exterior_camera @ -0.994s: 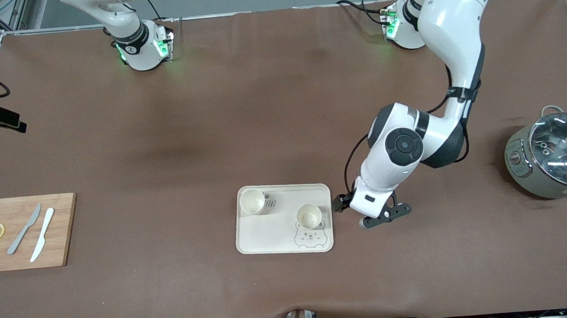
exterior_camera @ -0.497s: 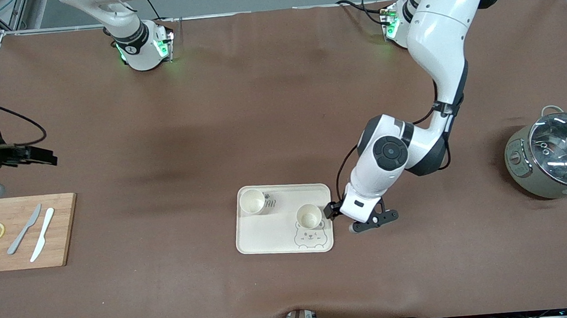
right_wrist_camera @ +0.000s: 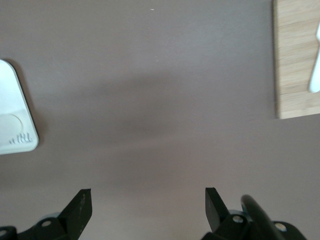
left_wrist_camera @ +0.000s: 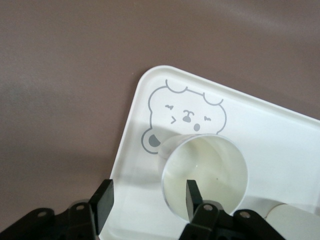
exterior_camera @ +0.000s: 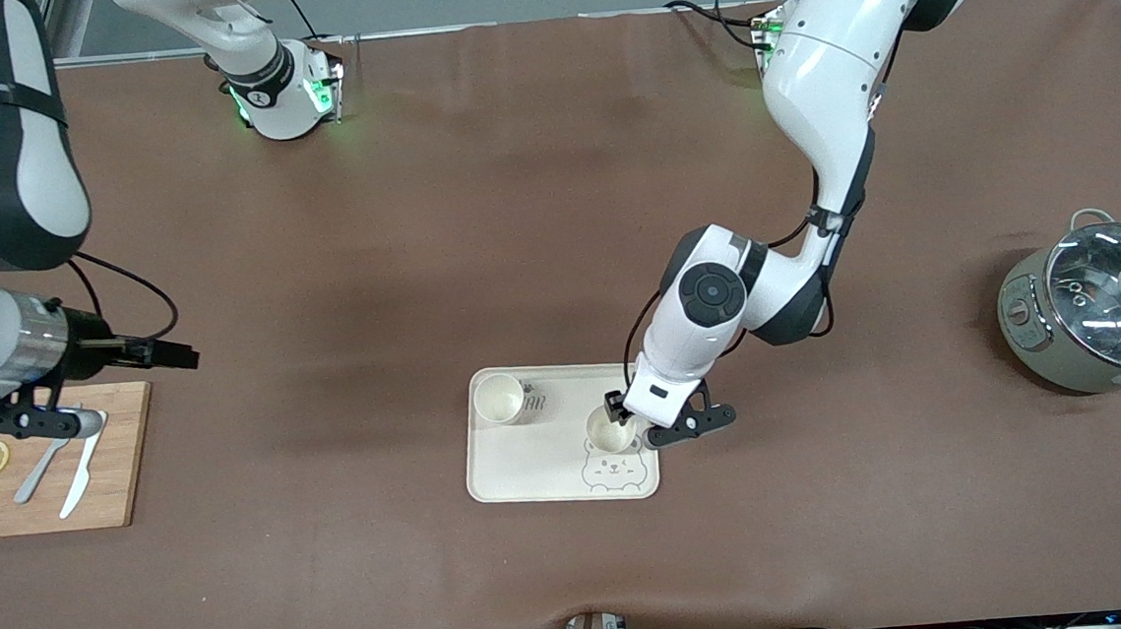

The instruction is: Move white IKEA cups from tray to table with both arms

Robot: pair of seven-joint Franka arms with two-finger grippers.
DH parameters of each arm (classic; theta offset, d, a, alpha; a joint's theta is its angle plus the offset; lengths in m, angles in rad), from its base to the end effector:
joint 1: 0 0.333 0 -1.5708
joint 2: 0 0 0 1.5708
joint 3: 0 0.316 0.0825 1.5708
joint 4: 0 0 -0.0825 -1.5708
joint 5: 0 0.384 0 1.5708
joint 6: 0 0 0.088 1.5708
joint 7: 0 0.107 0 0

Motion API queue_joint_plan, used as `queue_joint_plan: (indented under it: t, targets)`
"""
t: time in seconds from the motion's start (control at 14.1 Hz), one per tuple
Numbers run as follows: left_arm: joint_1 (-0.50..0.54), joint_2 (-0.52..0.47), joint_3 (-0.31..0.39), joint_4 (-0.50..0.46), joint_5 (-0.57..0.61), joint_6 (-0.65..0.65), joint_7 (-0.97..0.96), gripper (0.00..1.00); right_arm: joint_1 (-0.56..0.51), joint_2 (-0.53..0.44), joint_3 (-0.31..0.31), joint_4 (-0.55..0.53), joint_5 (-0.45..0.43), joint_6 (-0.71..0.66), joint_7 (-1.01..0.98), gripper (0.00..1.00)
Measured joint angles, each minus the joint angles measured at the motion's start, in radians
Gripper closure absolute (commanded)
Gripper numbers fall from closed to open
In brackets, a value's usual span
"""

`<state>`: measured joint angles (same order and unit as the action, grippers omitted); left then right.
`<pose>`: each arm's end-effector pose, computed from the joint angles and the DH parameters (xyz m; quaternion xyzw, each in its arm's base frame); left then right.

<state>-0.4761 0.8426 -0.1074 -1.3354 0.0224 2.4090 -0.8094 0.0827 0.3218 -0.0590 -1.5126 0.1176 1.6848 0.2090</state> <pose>0.6484 -0.4033 0.2488 0.9845 0.1268 0.0713 0.0978 0.6410 0.0310 0.4681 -0.9908 0.1023 0.0794 0.0394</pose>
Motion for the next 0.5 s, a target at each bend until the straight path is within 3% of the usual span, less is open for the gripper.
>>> queue_joint_plan:
  t: [0.14, 0.36, 0.5]
  targets:
    - [-0.001, 0.013, 0.001, 0.000, 0.000, 0.029, 0.000, 0.59, 0.048, 0.019, 0.002, 0.000, 0.003, 0.026, 0.116, 0.00]
    - [-0.004, 0.031, 0.001, 0.000, 0.000, 0.050, 0.000, 0.97, 0.114, 0.051, 0.003, -0.001, 0.015, 0.075, 0.240, 0.00]
    - [-0.011, 0.036, 0.001, 0.001, 0.000, 0.054, 0.000, 1.00, 0.155, 0.074, 0.004, -0.001, 0.018, 0.113, 0.313, 0.00]
